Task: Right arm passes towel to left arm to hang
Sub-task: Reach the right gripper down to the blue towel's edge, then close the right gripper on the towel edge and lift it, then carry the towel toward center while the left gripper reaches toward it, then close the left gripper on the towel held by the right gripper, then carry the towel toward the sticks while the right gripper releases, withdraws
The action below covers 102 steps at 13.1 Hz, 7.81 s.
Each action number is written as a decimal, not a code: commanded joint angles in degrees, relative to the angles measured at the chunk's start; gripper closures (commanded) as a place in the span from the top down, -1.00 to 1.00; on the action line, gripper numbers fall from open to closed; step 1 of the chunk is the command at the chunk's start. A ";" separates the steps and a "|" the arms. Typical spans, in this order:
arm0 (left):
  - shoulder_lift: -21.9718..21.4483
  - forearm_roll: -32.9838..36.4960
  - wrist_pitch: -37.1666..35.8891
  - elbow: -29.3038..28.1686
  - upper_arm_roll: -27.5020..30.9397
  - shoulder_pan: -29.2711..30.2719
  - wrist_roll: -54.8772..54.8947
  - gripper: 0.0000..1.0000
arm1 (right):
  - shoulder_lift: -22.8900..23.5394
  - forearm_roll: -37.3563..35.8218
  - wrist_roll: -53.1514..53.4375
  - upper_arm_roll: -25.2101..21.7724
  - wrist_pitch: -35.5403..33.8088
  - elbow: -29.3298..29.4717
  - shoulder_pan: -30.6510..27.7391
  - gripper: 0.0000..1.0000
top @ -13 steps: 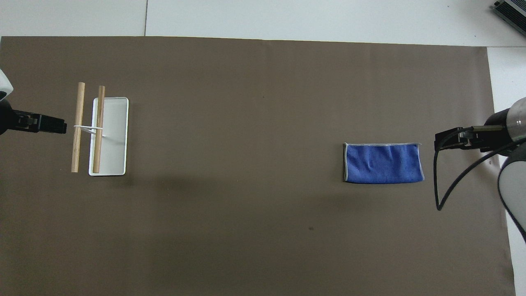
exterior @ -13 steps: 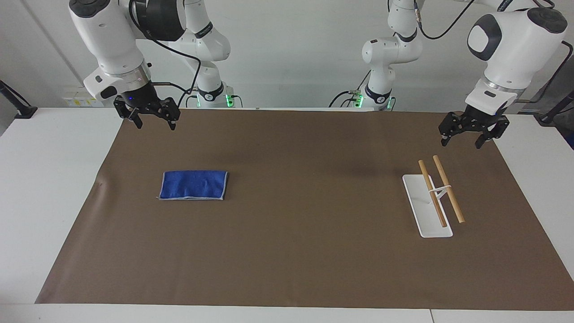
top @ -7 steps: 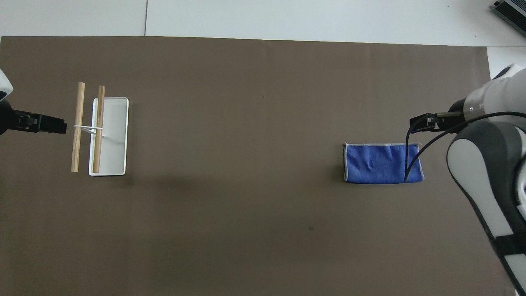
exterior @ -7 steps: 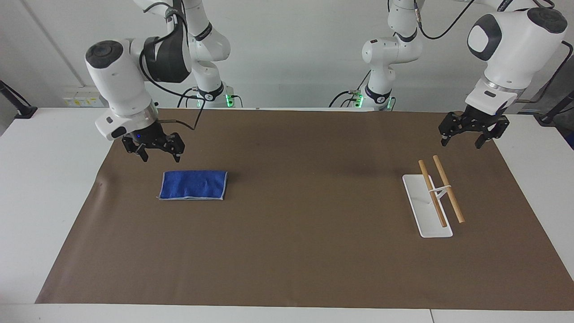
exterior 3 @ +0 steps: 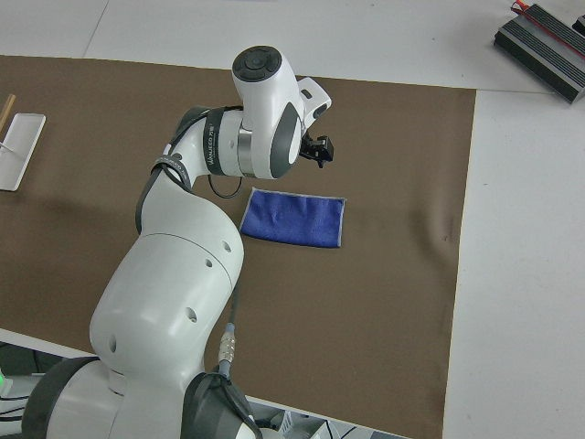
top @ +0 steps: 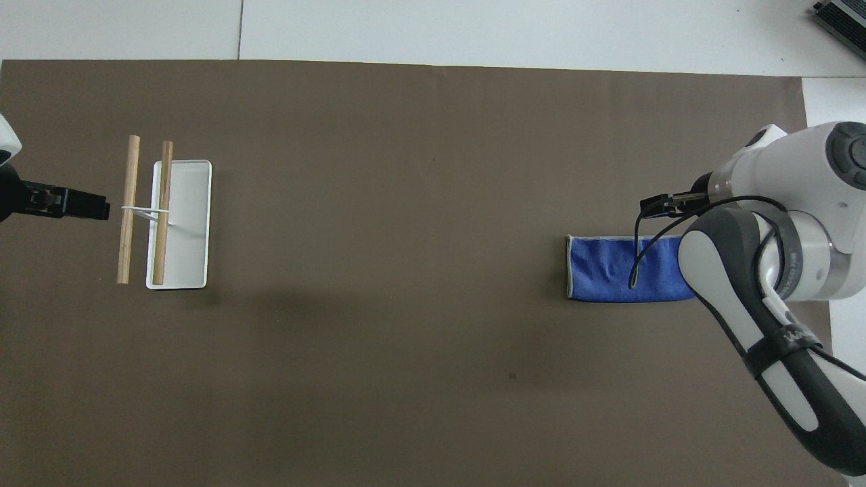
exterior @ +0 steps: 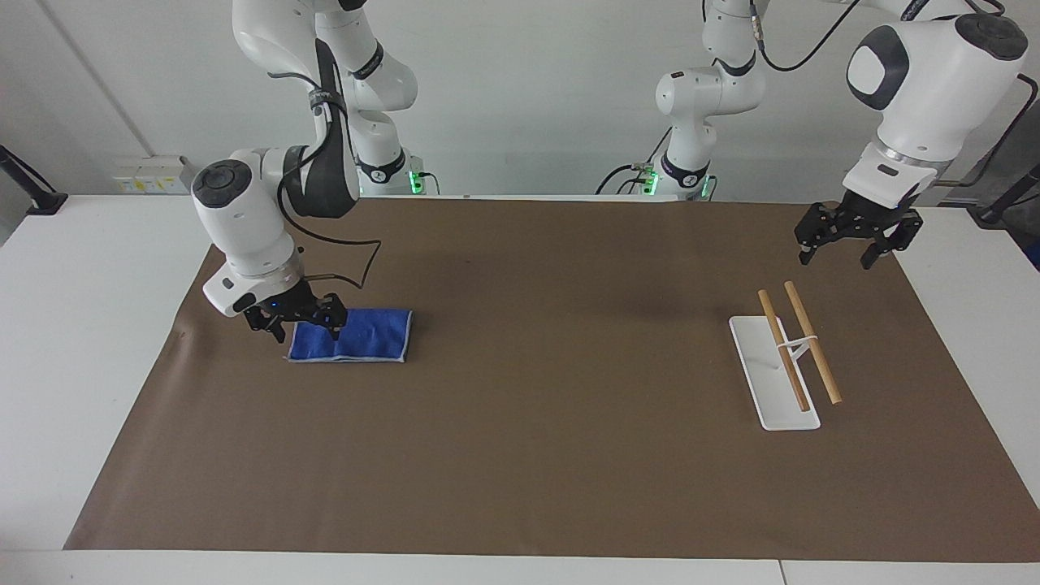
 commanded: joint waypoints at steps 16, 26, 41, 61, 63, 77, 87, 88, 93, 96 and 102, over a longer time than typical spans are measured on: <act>-0.97 1.02 0.52 -1.14 -0.06 0.03 -0.76 1.00 | -3.80 0.95 -1.85 0.18 18.35 -22.64 -1.27 1.00; -0.97 1.11 0.52 -1.14 -0.06 0.03 -0.76 1.00 | -3.71 1.13 2.70 0.36 17.99 -22.12 -0.65 -1.00; -0.97 1.02 0.52 -1.14 -0.06 -0.06 -0.85 1.00 | -3.71 32.11 4.39 1.24 -6.27 -0.50 -0.48 -1.00; 3.85 -26.66 57.44 -16.35 -31.25 -1.64 -89.18 1.00 | -3.27 85.14 20.04 5.19 17.37 -1.81 16.57 -1.00; 5.71 -26.66 60.45 -16.00 -32.13 -1.56 -89.09 1.00 | -3.18 85.67 20.04 5.19 19.13 -1.81 18.24 -1.00; 10.81 -26.14 63.98 -14.06 -31.87 -0.59 -72.57 -0.77 | -3.18 85.94 19.51 5.19 20.01 -1.81 19.21 -1.00; 8.80 -26.14 62.84 -19.59 -29.70 0.82 -66.07 -1.00 | -2.92 79.74 13.39 4.93 22.55 -2.95 18.78 1.00; 8.53 -26.14 62.05 -20.03 -27.85 0.82 -66.06 -1.00 | -2.83 74.04 10.92 4.75 23.35 -3.74 18.60 1.00; 6.51 -26.14 59.49 -22.67 -14.58 0.82 -64.84 -1.00 | -1.60 32.93 9.84 4.66 22.48 -4.19 11.32 1.00; 6.51 -26.14 59.15 -22.50 -9.48 0.82 -64.57 -1.00 | -1.51 14.10 10.54 4.58 17.31 -3.14 6.83 1.00; 5.90 -26.14 47.49 -17.59 -2.62 0.73 -65.10 -1.00 | -2.92 -1.59 20.37 4.05 -1.84 5.20 5.59 1.00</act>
